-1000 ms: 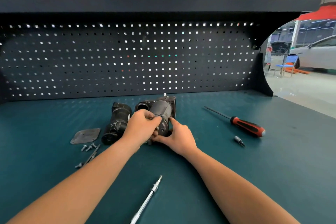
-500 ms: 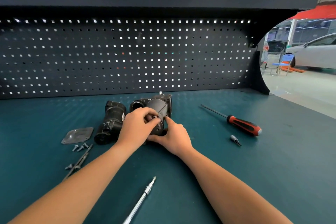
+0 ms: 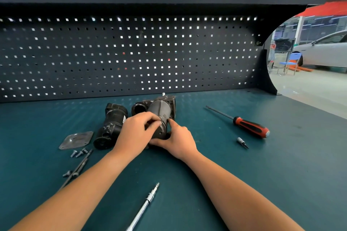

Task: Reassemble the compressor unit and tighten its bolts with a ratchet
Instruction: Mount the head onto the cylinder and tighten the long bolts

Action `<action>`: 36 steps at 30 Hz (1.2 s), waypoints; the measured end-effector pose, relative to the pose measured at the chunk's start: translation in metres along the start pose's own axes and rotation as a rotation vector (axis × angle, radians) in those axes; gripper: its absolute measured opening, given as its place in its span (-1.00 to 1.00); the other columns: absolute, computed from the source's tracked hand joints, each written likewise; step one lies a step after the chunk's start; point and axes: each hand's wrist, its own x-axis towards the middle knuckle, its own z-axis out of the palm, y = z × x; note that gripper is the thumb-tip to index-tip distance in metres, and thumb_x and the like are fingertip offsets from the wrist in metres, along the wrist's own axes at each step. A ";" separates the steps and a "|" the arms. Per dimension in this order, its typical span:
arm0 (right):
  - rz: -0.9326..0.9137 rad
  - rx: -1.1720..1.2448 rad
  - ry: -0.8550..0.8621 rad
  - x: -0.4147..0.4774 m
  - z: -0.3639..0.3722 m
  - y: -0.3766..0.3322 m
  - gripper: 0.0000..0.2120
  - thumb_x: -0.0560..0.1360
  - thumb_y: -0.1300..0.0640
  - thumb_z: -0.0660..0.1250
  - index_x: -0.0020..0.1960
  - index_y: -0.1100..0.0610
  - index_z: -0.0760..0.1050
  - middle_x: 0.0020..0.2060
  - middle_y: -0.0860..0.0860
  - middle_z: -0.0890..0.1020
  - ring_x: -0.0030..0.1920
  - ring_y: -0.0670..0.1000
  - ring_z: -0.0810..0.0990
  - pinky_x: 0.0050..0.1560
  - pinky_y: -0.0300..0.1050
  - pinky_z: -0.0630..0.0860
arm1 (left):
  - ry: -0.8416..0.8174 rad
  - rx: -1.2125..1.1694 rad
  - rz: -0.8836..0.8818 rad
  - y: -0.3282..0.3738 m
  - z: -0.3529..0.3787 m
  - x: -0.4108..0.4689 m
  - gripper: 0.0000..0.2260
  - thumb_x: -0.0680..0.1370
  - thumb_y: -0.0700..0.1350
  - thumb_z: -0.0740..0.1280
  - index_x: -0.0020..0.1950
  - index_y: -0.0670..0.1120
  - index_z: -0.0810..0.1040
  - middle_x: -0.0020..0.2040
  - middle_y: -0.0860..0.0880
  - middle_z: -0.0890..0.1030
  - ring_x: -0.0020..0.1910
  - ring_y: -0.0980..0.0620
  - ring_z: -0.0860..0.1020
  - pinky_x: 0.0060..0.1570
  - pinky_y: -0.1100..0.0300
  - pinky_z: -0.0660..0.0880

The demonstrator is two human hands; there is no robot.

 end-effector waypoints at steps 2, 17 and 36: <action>0.005 0.002 -0.003 0.000 0.000 0.000 -0.18 0.27 -0.29 0.44 0.34 0.15 0.29 -0.08 0.03 0.60 0.01 0.09 0.57 -0.11 -0.05 0.50 | 0.002 -0.008 0.004 -0.001 0.000 0.001 -0.94 0.46 -0.24 0.40 -0.10 -0.13 0.65 -0.25 0.18 0.55 -0.21 0.33 0.49 -0.15 0.56 0.37; -0.002 0.019 -0.002 -0.001 0.000 0.001 -0.22 0.27 -0.27 0.45 0.30 0.16 0.32 0.01 0.08 0.61 0.07 0.11 0.55 -0.05 -0.03 0.49 | -0.079 -0.063 0.005 -0.009 -0.006 0.010 -0.90 0.46 -0.26 0.39 -0.09 -0.12 0.66 -0.22 0.19 0.58 -0.22 0.19 0.58 -0.15 0.51 0.42; 0.010 -0.007 0.001 0.000 0.001 0.000 -0.20 0.27 -0.29 0.44 0.33 0.13 0.30 0.01 0.06 0.60 0.07 0.11 0.55 -0.08 -0.07 0.46 | -0.061 0.157 0.165 -0.005 -0.008 0.009 -0.93 0.45 -0.23 0.41 -0.10 -0.14 0.67 -0.18 0.01 0.65 -0.16 0.05 0.58 -0.12 0.23 0.47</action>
